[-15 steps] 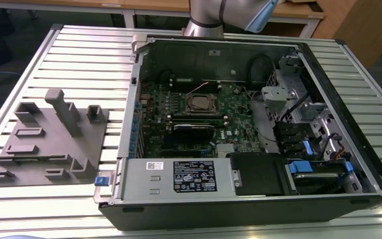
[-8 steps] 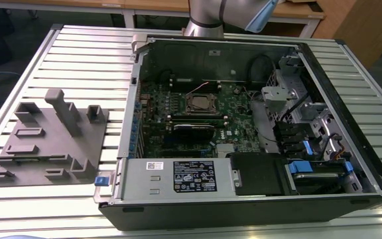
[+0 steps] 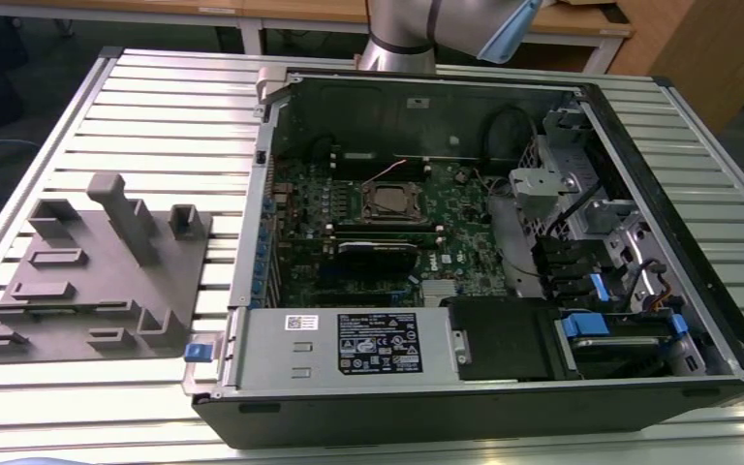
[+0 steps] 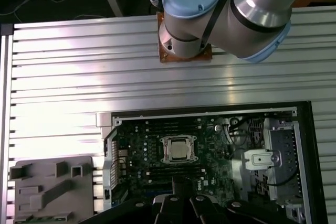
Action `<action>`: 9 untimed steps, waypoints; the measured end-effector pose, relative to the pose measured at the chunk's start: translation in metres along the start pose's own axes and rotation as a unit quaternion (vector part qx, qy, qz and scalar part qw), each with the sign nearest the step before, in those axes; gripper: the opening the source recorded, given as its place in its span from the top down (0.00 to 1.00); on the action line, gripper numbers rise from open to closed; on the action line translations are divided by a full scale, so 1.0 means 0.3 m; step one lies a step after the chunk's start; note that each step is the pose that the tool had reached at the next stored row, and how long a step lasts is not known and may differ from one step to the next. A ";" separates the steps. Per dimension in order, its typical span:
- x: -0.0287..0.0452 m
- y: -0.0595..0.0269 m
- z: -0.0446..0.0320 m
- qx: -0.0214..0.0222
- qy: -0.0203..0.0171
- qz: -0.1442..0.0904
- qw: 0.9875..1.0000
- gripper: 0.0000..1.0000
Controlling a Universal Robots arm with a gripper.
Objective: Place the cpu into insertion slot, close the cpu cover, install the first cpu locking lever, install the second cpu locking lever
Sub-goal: 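Install the first cpu locking lever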
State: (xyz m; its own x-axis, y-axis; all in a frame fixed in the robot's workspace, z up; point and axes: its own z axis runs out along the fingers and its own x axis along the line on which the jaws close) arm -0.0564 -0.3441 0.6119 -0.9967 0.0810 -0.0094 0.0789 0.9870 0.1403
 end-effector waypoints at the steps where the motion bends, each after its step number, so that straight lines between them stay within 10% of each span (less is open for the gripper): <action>1: 0.000 -0.001 0.005 0.000 0.000 0.000 1.000 0.89; 9: 0.000 -0.001 0.008 0.000 0.000 0.000 1.000 0.89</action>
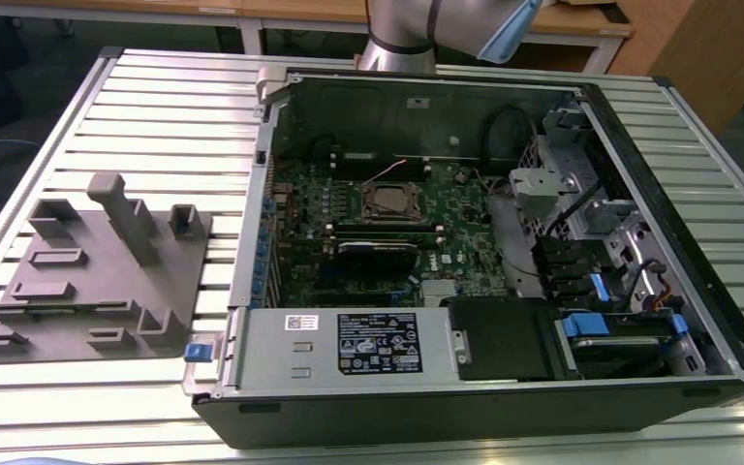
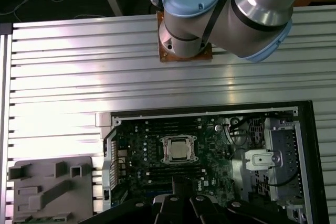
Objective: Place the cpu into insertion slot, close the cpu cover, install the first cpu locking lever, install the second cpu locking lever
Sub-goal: 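Install the first cpu locking lever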
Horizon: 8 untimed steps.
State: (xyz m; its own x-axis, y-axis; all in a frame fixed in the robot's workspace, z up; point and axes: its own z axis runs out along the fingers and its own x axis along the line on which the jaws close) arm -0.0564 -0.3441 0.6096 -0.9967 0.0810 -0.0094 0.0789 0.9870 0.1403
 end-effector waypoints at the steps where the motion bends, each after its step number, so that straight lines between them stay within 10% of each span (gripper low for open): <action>1: 0.000 0.000 0.001 0.000 0.000 0.000 1.000 0.89; 8: 0.000 -0.008 0.041 0.000 0.000 0.000 1.000 0.89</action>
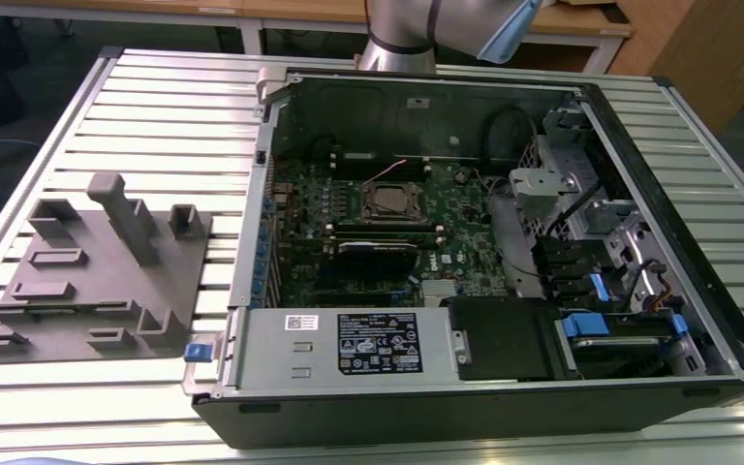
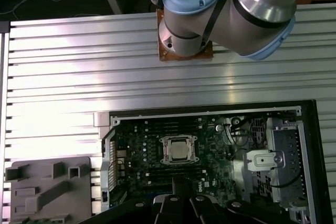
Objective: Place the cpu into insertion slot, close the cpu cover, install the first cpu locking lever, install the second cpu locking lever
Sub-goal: 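Install the first cpu locking lever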
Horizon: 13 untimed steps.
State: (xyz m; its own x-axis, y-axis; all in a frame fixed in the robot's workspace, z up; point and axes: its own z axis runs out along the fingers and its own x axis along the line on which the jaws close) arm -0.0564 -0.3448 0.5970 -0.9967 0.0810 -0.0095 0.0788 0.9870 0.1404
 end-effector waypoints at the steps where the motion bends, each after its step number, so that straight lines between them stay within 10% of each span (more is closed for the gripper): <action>1: 0.000 -0.001 0.006 0.000 0.000 0.000 1.000 0.89; 13: 0.000 -0.018 0.077 0.000 0.000 0.000 1.000 0.89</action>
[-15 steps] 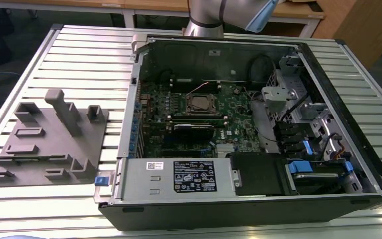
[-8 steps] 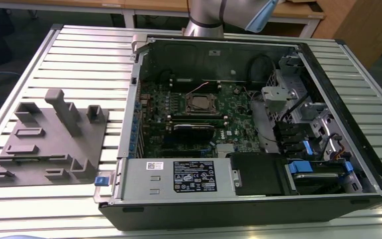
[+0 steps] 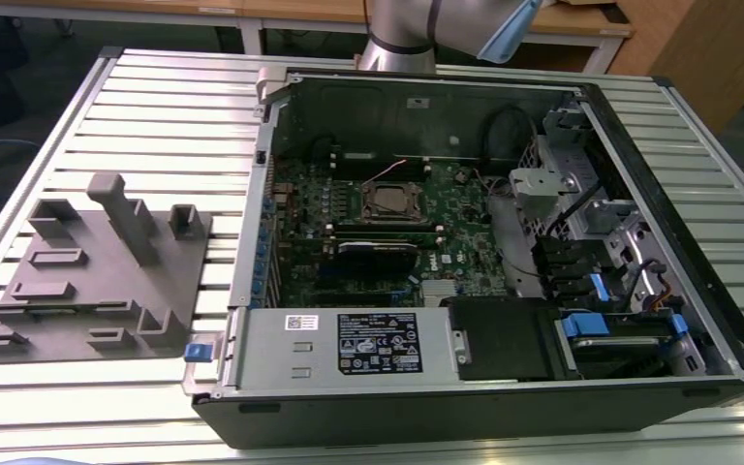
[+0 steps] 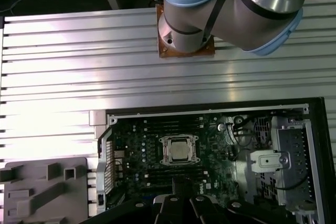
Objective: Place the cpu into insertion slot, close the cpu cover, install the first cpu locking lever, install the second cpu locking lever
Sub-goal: 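Install the first cpu locking lever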
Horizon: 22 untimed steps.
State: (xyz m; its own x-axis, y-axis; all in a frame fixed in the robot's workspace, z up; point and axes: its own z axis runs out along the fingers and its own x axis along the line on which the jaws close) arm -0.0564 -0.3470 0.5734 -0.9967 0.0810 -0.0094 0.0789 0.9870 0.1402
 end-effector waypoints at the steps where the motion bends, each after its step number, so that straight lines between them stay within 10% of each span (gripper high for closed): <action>1: 0.000 -0.001 0.006 0.000 0.000 0.000 1.000 0.89; 22: 0.001 -0.016 0.089 0.000 0.000 0.000 1.000 0.89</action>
State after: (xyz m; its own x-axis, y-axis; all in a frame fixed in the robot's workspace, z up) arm -0.0564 -0.3480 0.5464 -0.9967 0.0810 -0.0095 0.0788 0.9869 0.1404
